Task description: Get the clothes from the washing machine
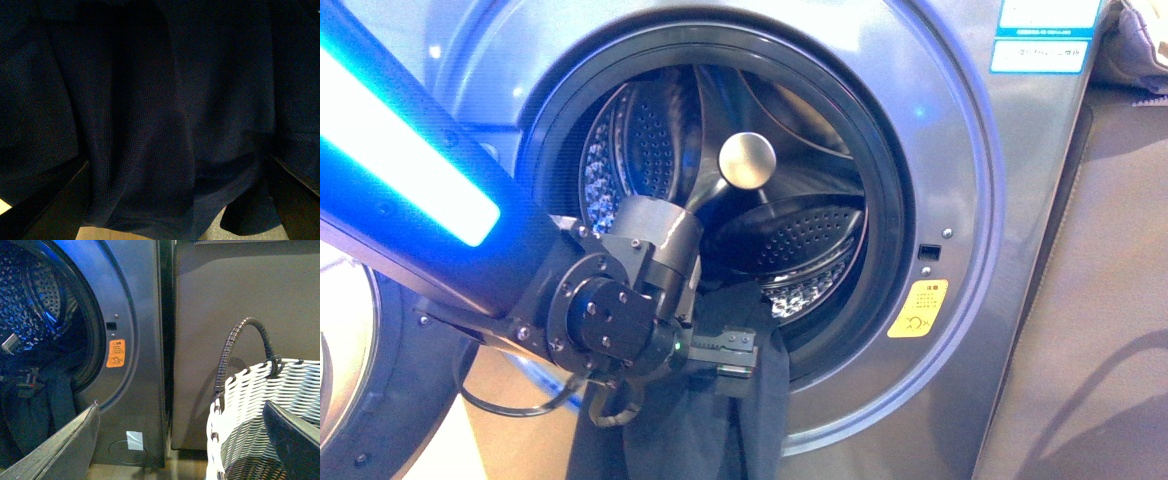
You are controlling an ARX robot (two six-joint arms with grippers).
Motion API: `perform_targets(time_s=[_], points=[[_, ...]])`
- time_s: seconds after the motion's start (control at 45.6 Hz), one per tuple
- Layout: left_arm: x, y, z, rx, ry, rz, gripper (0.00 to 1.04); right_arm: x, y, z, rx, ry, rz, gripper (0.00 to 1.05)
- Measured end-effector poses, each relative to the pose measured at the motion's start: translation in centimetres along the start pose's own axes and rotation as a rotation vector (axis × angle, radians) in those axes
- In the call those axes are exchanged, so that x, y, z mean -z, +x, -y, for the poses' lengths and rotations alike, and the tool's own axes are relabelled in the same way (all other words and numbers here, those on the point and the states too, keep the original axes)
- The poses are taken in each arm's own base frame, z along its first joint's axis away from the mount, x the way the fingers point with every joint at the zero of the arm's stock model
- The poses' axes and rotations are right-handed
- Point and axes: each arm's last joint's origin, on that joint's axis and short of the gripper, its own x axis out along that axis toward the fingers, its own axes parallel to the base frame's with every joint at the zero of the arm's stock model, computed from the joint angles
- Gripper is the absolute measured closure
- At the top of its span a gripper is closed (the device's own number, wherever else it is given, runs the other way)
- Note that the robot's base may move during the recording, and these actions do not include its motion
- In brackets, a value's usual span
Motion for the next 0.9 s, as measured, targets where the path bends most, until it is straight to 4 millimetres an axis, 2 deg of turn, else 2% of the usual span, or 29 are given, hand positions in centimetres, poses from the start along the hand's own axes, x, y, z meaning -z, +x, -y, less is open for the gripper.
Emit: perform_targets(time_s=[0.329,0.899], points=[[0.7,-0.3,2.3,0.188,-0.094,-0.018,0.06,0.0,0.0,0.0,0.000,0.000,0.000,0.08],[0.2,-0.1,4.1,0.239,-0.165,0.044,0.06,0.0,0.0,0.0,0.000,0.000,0.000,0.08]])
